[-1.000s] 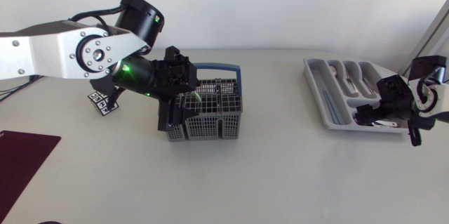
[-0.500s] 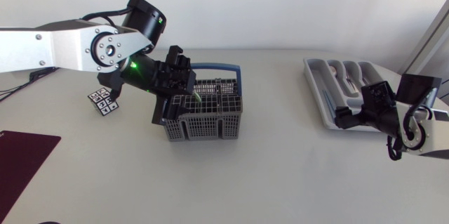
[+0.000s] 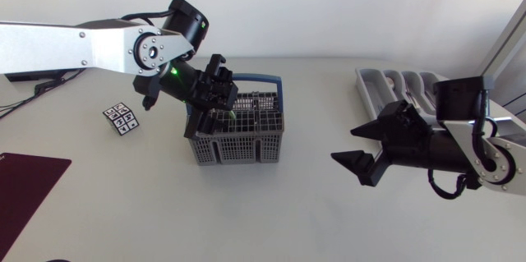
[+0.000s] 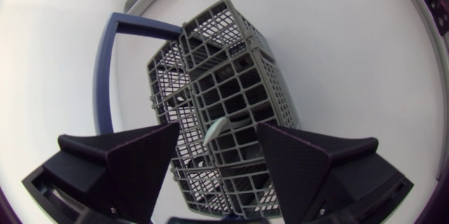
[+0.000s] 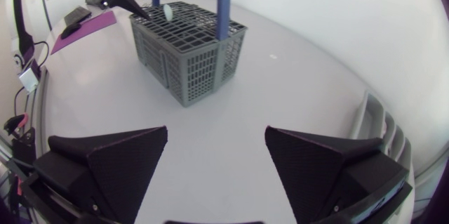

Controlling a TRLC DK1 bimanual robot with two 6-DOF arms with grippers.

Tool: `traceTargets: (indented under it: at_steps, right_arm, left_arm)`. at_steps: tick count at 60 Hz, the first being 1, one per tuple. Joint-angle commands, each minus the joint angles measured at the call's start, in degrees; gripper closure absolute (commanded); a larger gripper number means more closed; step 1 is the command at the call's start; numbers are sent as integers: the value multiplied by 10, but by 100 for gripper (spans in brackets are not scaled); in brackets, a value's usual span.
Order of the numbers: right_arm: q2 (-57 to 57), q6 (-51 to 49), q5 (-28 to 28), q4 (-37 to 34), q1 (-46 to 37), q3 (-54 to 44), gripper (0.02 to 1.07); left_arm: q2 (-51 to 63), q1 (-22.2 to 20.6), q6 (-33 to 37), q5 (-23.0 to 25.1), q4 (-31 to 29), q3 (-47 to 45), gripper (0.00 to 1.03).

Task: Transfer all utensils from the basket to the drawer tray.

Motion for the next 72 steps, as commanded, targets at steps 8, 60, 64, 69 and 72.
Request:
traceTargets:
  at_steps: [8,60,64,69,72]
  right_arm:
    - [-11,-13,-37,-73,60,51,7]
    - [18,-8,-46,-111,117,82,7]
    - [16,-8,-45,-111,120,82,7]
    - [16,-7,-44,-111,120,81,7]
    - [15,-7,-44,-111,120,81,7]
  left_arm:
    - [38,13,31,-4,-23,49,36]
    - [34,11,70,-32,46,-17,66]
    - [32,9,71,-34,46,-22,72]
    - [30,8,71,-36,46,-24,77]
    - [29,8,70,-38,47,-30,79]
